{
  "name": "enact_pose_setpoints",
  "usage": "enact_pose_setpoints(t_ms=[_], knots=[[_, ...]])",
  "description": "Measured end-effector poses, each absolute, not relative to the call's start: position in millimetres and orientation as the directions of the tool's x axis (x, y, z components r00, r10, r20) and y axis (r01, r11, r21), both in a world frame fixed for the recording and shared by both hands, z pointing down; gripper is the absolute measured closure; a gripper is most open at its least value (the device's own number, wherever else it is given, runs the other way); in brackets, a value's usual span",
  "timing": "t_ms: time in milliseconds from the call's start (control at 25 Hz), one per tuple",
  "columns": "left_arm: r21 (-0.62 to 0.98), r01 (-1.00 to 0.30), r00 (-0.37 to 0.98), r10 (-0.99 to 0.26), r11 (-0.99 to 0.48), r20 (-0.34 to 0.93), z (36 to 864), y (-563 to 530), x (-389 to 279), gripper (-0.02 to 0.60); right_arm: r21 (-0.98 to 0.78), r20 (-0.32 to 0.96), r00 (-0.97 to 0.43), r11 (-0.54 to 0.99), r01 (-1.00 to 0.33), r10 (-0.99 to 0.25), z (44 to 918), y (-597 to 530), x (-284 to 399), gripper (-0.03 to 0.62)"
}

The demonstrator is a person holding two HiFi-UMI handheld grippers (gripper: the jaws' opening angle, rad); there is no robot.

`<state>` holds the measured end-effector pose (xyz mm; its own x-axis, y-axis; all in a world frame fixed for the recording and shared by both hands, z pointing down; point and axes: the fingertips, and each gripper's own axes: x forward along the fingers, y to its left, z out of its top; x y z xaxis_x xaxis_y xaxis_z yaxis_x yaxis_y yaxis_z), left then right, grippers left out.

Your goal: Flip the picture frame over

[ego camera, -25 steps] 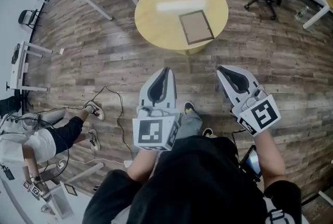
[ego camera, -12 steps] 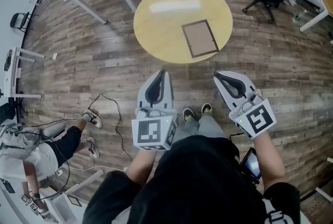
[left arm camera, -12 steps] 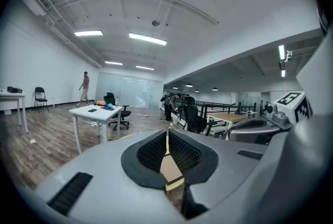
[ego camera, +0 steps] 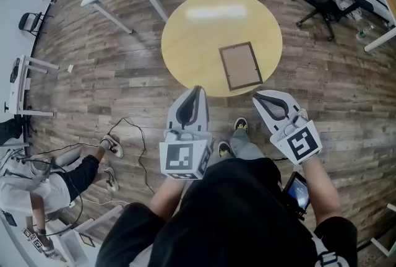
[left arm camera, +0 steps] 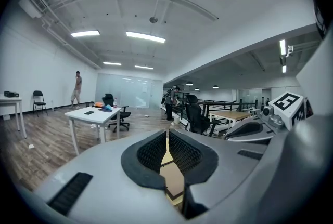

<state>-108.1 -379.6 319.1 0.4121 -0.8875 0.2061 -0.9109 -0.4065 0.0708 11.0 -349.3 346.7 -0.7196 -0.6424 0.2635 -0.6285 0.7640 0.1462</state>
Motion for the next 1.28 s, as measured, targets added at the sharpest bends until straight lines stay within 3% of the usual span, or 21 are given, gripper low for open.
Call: enact_pose_setpoints(t_ms=[320,520,640,960,1280], knots=[[0.044,-0.922,0.383,-0.894,-0.383,0.232,341,-448,-69,0.548,0.204,0.327,-0.800,0.864,-0.461,-0.504,390,-416,21,0.574],[0.041,-0.949,0.311,-0.908,-0.312,0.281,369,-470,-81,0.548,0.199,0.462,-0.806,0.929,-0.312,-0.369,456,-436,3,0.569],[0.035,-0.959,0.278,-0.912,-0.280,0.301,388,-485,-92,0.548,0.147,0.549,-0.787,0.959,-0.241,-0.282,508,-443,-9,0.474],[0.054,-0.967,0.253,-0.898,-0.250,0.361,428,-501,-108,0.548,0.143,0.751,-0.644,0.988,-0.056,-0.145,630,-432,-34,0.392],[0.088,-0.974,0.226,-0.874,-0.209,0.430,467,-502,-117,0.548,0.287,0.834,-0.501,0.957,0.038,-0.230,694,-435,-38,0.342]])
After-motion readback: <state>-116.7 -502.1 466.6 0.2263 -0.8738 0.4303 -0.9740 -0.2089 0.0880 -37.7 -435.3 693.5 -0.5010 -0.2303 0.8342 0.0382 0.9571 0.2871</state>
